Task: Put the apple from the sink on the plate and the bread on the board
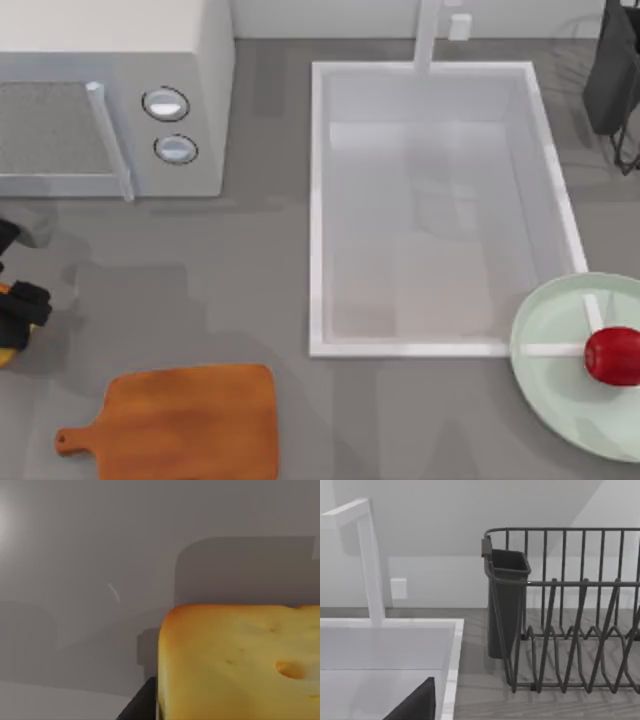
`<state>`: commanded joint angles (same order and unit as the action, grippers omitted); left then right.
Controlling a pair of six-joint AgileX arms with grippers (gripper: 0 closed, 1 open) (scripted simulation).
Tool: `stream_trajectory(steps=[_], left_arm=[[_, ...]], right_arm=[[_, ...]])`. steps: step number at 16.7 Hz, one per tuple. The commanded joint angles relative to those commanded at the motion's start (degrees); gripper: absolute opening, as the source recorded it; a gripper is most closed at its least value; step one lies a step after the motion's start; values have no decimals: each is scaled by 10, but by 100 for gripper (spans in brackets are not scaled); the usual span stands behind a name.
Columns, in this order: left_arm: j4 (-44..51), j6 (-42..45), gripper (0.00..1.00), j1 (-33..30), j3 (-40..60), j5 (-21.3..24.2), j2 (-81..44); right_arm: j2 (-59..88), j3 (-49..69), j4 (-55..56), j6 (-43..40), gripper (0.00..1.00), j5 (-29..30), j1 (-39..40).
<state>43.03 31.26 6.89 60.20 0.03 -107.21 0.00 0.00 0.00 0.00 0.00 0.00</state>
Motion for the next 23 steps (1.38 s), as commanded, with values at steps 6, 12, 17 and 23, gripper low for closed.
stream_trajectory(steps=[6,12,17,23], left_arm=[[22,-4,0,-8,4,-10,21],[164,-24,0,-20,76,-24,96],[226,-10,0,-5,133,-6,90],[224,-2,0,-3,140,-2,85]], right_arm=[[0,0,0,0,100,0,0],[0,0,0,0,100,0,0],[0,0,0,0,100,0,0],[0,0,0,0,100,0,0]])
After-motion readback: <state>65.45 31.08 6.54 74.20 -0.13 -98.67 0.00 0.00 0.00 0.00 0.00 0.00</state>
